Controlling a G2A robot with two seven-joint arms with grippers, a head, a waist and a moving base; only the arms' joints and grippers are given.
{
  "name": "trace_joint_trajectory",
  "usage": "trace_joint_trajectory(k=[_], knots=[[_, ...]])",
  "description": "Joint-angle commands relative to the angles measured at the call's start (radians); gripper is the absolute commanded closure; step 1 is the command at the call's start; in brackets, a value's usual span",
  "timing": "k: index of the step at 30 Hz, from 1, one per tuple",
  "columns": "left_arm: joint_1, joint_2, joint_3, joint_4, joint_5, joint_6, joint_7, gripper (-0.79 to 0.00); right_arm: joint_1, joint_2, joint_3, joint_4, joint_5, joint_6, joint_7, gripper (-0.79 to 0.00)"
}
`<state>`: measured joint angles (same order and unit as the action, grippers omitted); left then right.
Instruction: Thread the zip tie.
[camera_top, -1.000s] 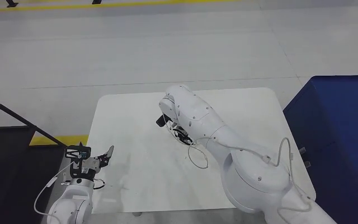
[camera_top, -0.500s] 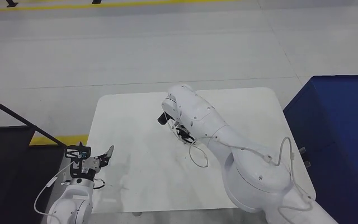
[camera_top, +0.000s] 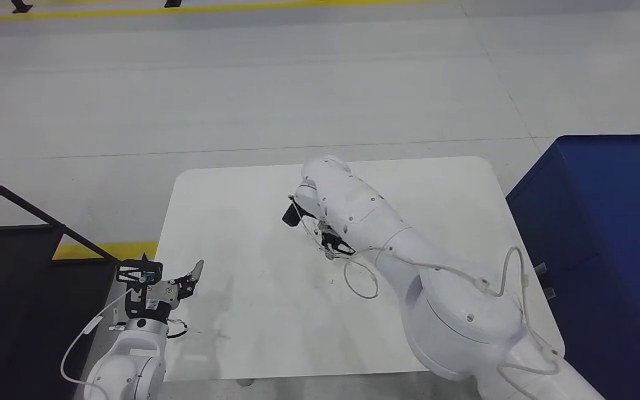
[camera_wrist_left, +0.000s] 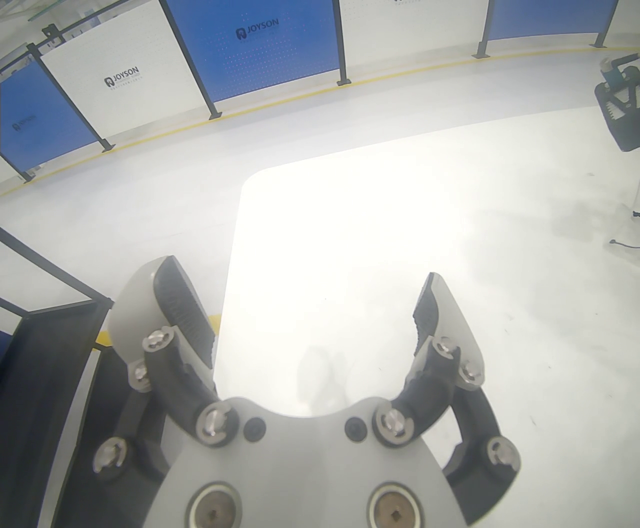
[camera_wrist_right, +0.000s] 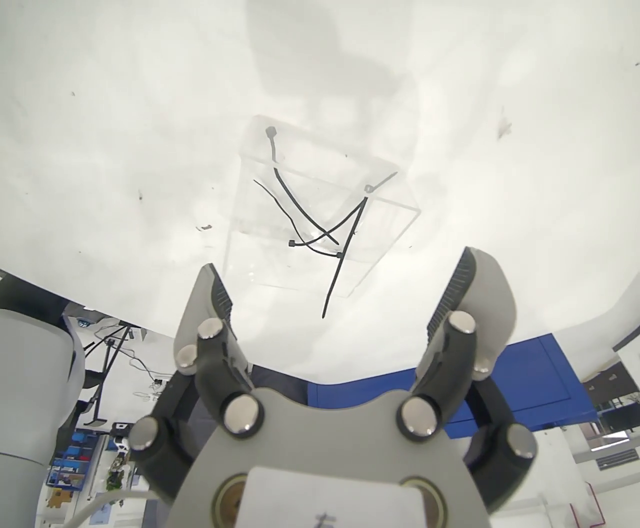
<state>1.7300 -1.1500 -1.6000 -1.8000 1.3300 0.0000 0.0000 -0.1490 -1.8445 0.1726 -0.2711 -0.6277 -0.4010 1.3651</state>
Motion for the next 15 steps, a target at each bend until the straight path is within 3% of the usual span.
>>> trace_joint_trajectory(k=[1,2,3,15], knots=[[0.000,0.000,0.000,0.000,0.000,0.000,0.000,-0.785,-0.003,0.001,-0.003,-0.015,-0.017,0.023,-0.002,-0.425],[0.000,0.000,0.000,0.000,0.000,0.000,0.000,-0.785,-0.003,0.001,-0.003,-0.025,-0.027,0.040,-0.003,-0.360],[0.000,0.000,0.000,0.000,0.000,0.000,0.000,-0.785,-0.005,0.002,-0.002,-0.035,-0.033,0.056,-0.003,-0.345],[0.000,0.000,0.000,0.000,0.000,0.000,0.000,-0.785,-0.071,0.004,-0.003,-0.168,-0.176,0.416,0.062,-0.357]])
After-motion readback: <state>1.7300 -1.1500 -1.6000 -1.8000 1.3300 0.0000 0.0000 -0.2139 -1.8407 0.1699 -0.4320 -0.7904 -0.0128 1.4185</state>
